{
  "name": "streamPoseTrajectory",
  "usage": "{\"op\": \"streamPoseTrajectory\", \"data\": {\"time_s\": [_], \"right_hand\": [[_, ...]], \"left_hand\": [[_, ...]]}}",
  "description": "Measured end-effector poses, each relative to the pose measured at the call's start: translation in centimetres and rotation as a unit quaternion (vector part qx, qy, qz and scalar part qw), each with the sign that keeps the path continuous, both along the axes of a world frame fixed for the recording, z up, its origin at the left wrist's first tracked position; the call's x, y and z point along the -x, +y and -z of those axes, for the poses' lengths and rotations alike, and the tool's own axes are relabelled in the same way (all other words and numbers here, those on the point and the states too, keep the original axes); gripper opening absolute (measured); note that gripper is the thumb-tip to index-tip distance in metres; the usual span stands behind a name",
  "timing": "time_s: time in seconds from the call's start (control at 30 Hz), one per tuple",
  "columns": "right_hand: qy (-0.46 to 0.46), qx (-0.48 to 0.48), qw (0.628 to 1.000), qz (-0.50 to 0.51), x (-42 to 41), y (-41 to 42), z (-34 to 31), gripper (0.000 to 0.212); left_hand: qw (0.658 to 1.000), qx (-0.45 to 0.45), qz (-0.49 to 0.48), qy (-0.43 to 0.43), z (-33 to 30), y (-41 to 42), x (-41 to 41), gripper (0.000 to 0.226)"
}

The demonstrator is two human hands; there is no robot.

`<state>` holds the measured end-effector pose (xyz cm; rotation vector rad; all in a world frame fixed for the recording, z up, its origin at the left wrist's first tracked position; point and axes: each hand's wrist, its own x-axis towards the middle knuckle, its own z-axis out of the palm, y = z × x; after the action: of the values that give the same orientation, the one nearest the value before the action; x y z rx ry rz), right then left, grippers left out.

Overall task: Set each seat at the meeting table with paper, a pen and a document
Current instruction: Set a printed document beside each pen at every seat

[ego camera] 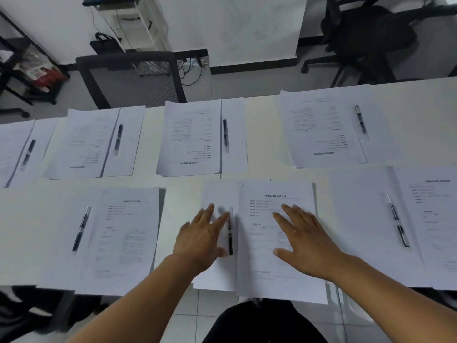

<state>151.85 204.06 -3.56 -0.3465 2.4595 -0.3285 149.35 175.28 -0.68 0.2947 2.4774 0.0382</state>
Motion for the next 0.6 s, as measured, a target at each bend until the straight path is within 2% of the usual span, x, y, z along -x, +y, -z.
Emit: {"op": "streamPoseTrajectory", "data": {"time_s": [0.2, 0.4, 0.6], "right_hand": [[-0.007, -0.022, 1.000, 0.014, -0.7, -0.6, 0.6, 0.093], [-0.013, -0.052, 0.997, 0.055, -2.2, -2.0, 1.3, 0.102], [0.008, -0.064, 0.996, 0.069, -3.3, -3.1, 1.7, 0.106]], "left_hand": [[1.000, -0.007, 0.020, -0.015, 1.5, -1.8, -0.4, 0.111], [0.995, -0.016, 0.098, 0.021, 2.8, -3.3, 0.3, 0.114], [0.989, -0.030, 0.141, 0.023, 4.1, -4.3, 0.1, 0.131]]}}
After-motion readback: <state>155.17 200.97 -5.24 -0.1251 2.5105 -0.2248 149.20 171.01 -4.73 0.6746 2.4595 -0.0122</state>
